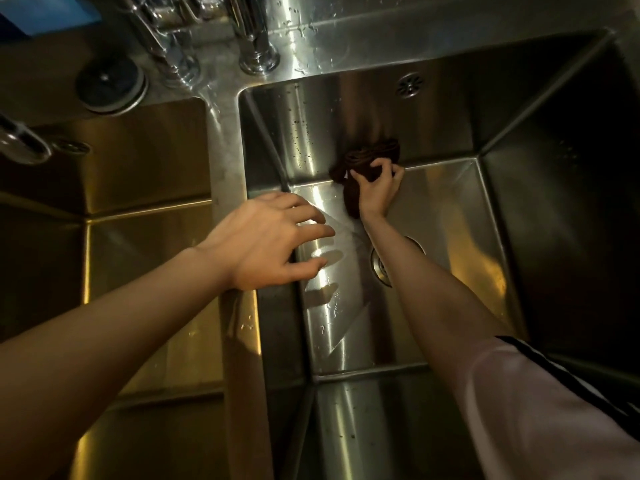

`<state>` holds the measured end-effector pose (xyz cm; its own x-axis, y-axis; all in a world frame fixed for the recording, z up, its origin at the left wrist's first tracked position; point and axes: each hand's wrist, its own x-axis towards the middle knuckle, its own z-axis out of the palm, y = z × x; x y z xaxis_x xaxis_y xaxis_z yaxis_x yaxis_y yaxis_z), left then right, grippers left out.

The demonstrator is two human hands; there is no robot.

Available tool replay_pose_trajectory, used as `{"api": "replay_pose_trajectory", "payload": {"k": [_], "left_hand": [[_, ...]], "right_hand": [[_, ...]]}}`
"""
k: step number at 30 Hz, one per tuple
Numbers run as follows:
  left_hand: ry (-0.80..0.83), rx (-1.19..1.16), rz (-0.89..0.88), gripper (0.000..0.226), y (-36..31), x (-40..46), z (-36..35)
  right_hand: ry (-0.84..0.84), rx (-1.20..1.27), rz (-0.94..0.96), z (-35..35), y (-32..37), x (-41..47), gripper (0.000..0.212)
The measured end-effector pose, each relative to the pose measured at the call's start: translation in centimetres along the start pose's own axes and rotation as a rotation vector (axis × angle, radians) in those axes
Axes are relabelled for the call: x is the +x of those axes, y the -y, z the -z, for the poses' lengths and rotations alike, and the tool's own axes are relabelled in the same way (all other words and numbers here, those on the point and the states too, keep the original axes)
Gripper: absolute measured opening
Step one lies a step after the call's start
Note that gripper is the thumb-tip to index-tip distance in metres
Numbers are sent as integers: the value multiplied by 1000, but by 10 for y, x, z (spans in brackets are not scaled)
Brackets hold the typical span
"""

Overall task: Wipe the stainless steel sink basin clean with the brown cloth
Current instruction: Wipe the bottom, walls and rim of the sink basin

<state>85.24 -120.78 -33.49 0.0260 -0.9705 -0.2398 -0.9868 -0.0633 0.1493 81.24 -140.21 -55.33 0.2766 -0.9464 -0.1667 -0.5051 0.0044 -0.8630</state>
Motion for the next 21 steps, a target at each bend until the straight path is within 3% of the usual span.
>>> {"api": "replay_pose_trajectory", "payload": {"k": [7,15,21], "left_hand": [[-8,10,10,61,-1,-1,1],[42,0,37,62,-2,-1,2],[32,-25,27,64,0,0,1]], "right_hand": [[-155,160,95,15,54,-22,32],[-197,295,278,44,138,-47,32],[-172,245,308,36,130,-46,33]]}}
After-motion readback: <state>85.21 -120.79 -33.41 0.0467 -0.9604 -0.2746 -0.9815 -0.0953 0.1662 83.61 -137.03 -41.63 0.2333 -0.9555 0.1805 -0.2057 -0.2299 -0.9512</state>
